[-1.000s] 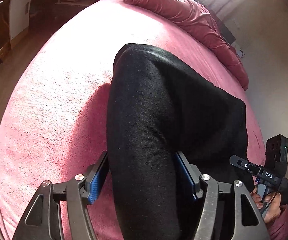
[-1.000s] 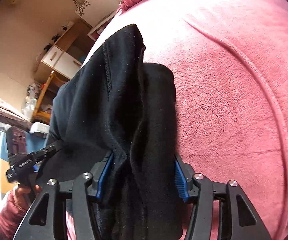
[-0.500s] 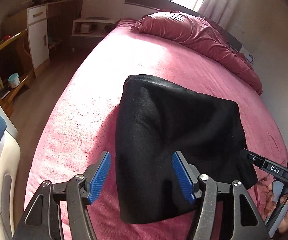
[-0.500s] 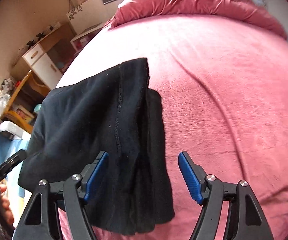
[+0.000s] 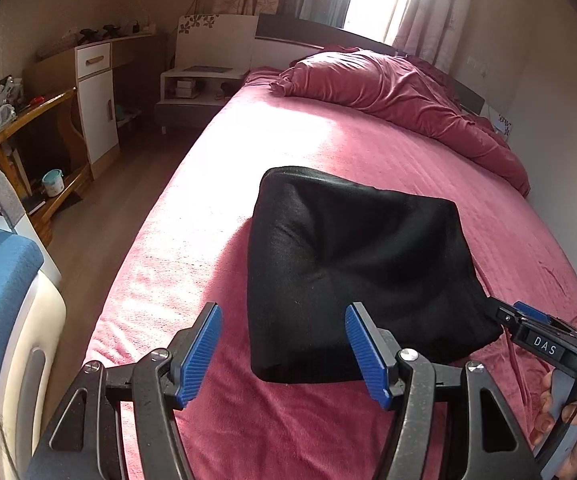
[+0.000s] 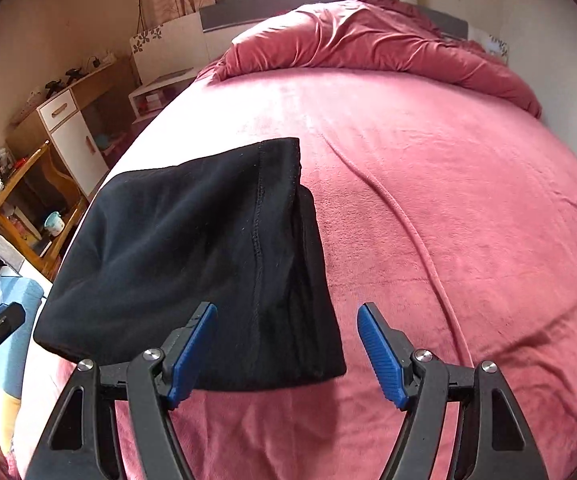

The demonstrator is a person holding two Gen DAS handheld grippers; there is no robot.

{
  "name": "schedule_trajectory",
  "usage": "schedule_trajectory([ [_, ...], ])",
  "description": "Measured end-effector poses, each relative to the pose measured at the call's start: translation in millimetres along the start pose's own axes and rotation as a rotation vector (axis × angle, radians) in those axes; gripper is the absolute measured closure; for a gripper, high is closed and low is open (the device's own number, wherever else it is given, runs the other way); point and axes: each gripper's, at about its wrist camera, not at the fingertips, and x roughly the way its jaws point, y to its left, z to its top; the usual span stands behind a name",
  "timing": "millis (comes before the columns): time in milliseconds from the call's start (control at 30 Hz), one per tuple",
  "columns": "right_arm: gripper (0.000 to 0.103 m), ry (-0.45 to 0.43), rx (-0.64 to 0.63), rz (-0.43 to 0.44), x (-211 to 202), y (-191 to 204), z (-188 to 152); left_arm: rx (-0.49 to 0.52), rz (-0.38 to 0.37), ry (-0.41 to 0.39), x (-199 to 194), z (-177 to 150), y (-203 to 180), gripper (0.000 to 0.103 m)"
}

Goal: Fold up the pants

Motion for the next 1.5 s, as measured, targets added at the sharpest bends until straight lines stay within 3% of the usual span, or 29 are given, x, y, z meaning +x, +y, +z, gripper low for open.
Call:
schedule_trajectory([
  [300, 0.026, -0.061, -0.025, -0.041, -25.8, 25.8, -23.9, 0.033, 0.039, -0.058, -26.6, -14.6, -10.2, 0.038],
  [667, 0.023, -0.127, -0.063, -0.051, -69.0, 50.7, -53.9, 0.020, 0.026, -0.079, -54.6, -37.0, -16.2, 0.038],
  [800, 0.022, -0.140, -0.063, -0.072, -82.1, 53.2, -56.7, 0.042, 0.059, -0.090, -65.8, -43.3, -23.0, 0.035],
  [900, 0.022, -0.158, -0.057, -0.060, -91.0, 52.7, -58.7, 0.056, 0.039, -0.115, -75.3, -45.7, -28.8, 0.032],
  [1233, 0.020, -0.248, -0.059, -0.097, -122.0, 57.5, -58.5, 0.069, 0.087, -0.208, -105.4, -45.3, -40.2, 0.032],
  [1500, 0.020, -0.255, -0.064, -0.093, -128.7, 63.7, -61.2, 0.054, 0.095, -0.237, -113.8, -45.5, -40.2, 0.032],
])
